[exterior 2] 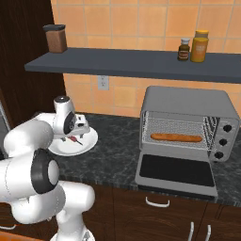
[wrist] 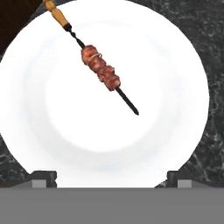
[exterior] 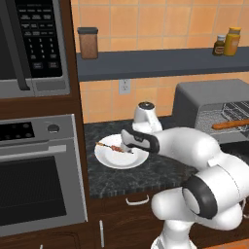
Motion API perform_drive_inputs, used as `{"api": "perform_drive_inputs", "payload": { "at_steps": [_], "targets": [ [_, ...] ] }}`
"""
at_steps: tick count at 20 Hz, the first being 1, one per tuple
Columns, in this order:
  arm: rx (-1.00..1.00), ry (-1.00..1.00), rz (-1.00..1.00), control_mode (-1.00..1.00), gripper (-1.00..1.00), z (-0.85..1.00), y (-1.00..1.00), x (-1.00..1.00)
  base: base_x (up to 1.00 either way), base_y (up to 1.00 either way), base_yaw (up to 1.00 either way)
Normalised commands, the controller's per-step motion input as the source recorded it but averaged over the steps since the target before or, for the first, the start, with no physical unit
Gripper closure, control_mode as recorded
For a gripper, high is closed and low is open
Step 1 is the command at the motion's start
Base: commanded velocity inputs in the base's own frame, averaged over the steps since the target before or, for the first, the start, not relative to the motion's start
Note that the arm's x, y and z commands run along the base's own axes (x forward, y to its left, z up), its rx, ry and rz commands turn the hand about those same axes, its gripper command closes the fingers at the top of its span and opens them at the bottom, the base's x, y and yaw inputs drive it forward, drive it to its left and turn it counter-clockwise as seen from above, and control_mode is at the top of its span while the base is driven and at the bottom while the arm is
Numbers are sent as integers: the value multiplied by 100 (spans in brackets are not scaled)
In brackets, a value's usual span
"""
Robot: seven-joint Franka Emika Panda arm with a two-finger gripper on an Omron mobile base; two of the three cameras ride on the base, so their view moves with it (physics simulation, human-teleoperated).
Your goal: Pick up the kebab skewer and baguette bread, and place them inside the toaster oven. Close the toaster oven door and start by setting the timer.
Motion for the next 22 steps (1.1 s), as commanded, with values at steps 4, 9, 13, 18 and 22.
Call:
{"api": "perform_drive_inputs", "payload": {
  "at_steps": [4,9,13,18,22],
  "targets": [
    [-10,5,6,-100,-100,-18,46,76,0,0,0],
    [-9,4,0,-100,-100,-22,33,64,0,0,0],
    [-5,2,0,-100,-100,-50,27,63,0,0,0],
    [-1,0,2,-100,-100,-46,6,29,0,0,0],
    [0,0,0,-100,-100,-42,0,0,0,0,0]
  ]
}}
